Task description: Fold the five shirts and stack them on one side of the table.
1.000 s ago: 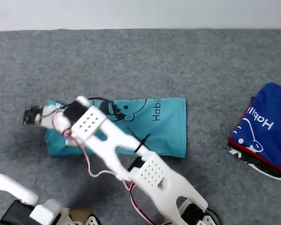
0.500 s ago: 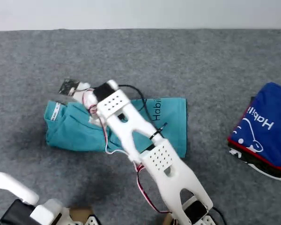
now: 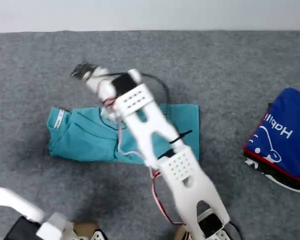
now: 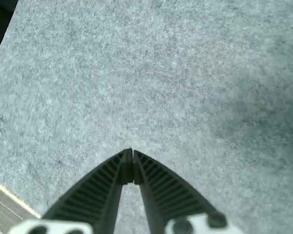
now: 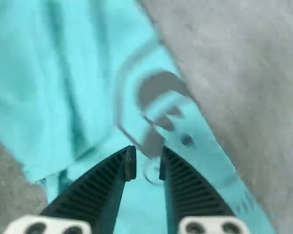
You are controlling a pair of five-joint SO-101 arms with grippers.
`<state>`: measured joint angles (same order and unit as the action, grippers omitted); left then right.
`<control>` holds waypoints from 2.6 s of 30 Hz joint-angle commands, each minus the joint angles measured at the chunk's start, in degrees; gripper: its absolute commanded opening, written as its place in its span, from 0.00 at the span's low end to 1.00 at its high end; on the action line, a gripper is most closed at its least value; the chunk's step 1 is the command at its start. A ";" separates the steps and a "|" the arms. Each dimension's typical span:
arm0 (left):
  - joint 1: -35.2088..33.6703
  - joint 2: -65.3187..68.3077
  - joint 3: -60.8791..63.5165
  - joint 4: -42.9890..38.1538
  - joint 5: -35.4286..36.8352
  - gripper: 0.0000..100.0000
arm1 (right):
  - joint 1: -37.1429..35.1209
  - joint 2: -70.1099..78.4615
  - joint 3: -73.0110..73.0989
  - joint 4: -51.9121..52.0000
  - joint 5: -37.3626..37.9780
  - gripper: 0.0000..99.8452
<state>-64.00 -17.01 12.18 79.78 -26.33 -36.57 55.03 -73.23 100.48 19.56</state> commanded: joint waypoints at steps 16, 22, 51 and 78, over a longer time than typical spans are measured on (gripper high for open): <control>0.00 -15.38 -1.10 9.32 -4.04 0.00 | 25.36 -19.65 36.57 1.71 -22.59 0.21; 3.60 -15.74 -1.19 11.96 -4.13 0.00 | 29.23 -13.32 36.57 -1.45 -22.07 0.21; 8.62 -15.74 -1.54 13.27 -4.13 0.00 | 29.49 -9.10 35.87 -4.35 -19.52 0.01; 10.20 -15.74 -7.34 13.45 -7.30 0.00 | 32.22 -31.96 43.60 2.42 2.37 0.01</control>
<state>-54.86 -31.16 6.90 94.11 -33.01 1.14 31.21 -32.44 100.48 21.32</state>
